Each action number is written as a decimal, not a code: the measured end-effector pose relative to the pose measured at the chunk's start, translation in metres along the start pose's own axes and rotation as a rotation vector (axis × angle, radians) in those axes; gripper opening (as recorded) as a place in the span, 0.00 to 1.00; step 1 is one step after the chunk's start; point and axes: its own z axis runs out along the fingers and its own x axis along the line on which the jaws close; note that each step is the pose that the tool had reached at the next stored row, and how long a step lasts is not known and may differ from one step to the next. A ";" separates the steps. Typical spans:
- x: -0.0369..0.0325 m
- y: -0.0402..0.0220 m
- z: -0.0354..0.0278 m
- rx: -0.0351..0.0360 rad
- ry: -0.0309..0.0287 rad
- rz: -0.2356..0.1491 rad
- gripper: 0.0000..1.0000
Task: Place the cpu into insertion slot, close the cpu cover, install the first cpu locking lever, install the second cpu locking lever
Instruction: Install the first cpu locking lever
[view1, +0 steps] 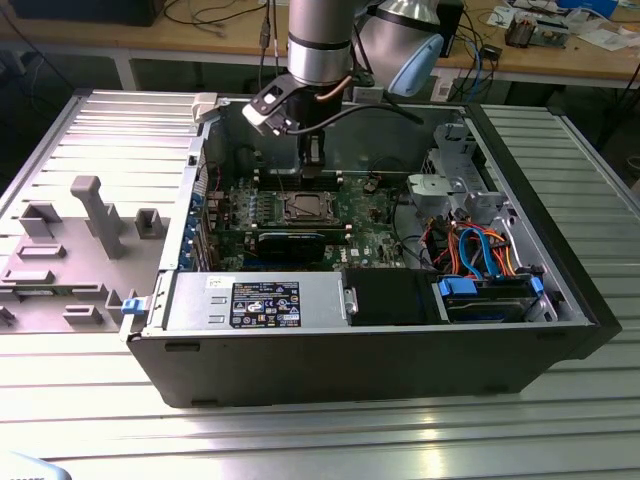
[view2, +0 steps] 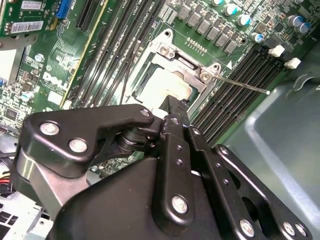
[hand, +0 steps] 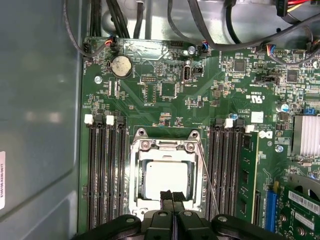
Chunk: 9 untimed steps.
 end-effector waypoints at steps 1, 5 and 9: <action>0.0000 0.0000 0.0000 -0.0004 -0.0001 -0.007 0.11; 0.0000 0.0000 0.0000 -0.0020 -0.0010 -0.040 0.11; 0.0000 0.0000 0.0000 -0.0031 -0.0016 -0.060 0.11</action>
